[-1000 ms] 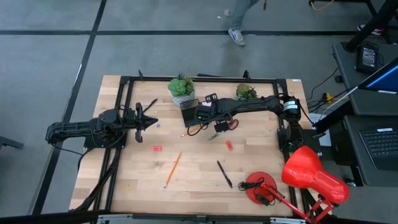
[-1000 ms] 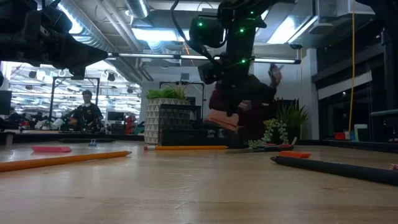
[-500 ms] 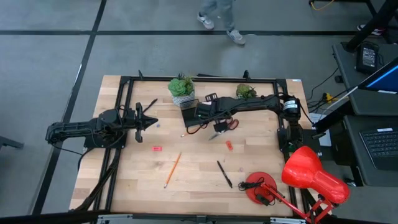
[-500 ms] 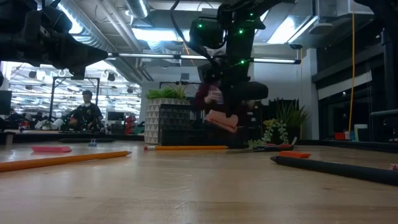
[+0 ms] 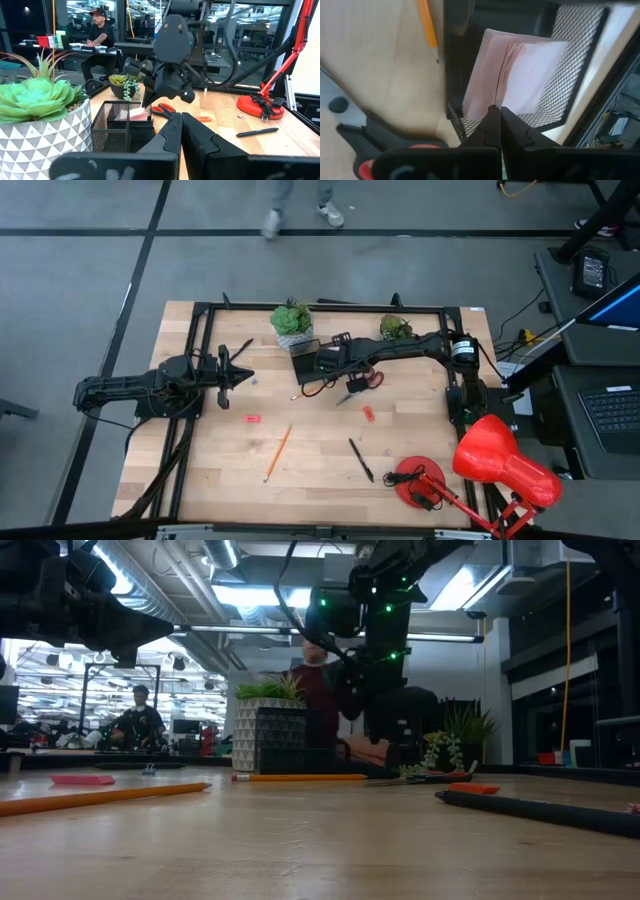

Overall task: Pick and place office supplies into organizer
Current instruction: Put the pink sticky notes into the black desk organizer

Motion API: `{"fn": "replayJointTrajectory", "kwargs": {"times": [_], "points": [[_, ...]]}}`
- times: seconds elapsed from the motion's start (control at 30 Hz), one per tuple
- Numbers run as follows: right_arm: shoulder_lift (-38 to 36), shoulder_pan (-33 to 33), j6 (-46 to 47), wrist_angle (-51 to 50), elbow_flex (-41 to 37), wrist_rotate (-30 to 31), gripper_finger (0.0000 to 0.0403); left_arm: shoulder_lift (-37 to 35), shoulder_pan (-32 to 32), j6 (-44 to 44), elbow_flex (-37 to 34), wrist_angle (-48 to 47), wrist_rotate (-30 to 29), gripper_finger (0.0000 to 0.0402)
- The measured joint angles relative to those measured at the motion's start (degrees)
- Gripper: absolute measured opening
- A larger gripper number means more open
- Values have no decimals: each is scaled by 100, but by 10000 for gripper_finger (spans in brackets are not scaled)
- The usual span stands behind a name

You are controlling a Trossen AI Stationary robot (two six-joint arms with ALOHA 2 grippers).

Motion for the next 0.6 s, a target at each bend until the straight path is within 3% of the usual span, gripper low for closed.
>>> {"fn": "replayJointTrajectory", "kwargs": {"times": [0.6], "points": [[23,-41,-27,147,-3,-189,0,0,-2,0,-1,-2,-1,4]]}}
